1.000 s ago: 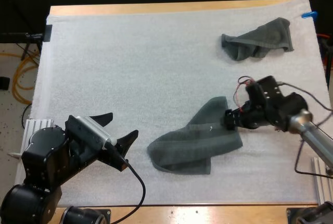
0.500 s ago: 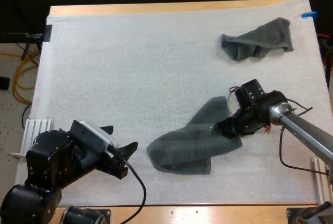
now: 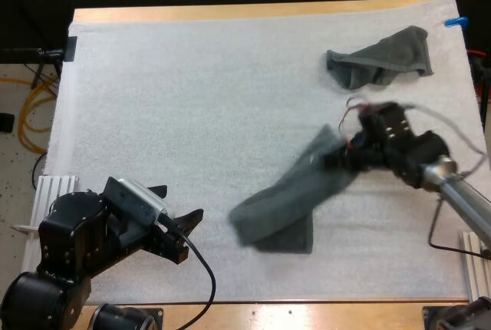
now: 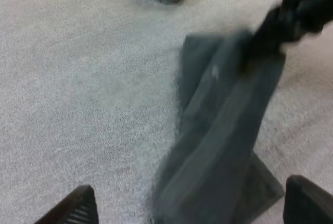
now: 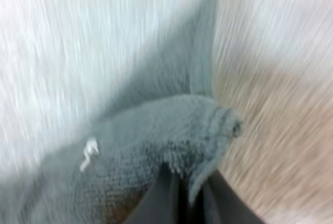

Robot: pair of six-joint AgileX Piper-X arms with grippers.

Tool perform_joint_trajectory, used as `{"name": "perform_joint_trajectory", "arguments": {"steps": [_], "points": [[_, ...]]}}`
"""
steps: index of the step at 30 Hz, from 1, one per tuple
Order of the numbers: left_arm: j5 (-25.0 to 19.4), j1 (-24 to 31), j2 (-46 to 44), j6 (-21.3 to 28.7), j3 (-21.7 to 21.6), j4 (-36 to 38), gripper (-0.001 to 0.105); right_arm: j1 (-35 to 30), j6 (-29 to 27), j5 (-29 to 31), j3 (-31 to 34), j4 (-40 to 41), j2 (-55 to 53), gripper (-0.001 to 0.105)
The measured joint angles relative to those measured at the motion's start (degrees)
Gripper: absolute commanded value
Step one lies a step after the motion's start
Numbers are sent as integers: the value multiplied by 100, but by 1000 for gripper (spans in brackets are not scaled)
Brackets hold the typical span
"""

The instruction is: Pick towel from pile fold and stack

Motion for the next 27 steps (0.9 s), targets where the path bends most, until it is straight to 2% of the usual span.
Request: {"name": "perform_joint_trajectory", "arguments": {"steps": [4,8,12,15,19,22,27], "points": [[0,0,0,0,0,0,70,0,-201,1098,-467,-304,-694,0],[0,0,0,0,0,0,70,0,-753,2143,-1036,-566,-1182,0],[0,0,0,0,0,0,70,0,-1221,2689,-1406,-599,-1444,0],[0,0,0,0,0,0,70,0,-1201,2627,-1422,-459,-1507,0],[0,0,0,0,0,0,70,78,-778,1775,-1168,-169,-1381,0],[0,0,0,0,0,0,70,402,-398,1242,-612,-230,-1134,0],[0,0,0,0,0,0,70,1284,120,951,265,-596,-359,0]]}}
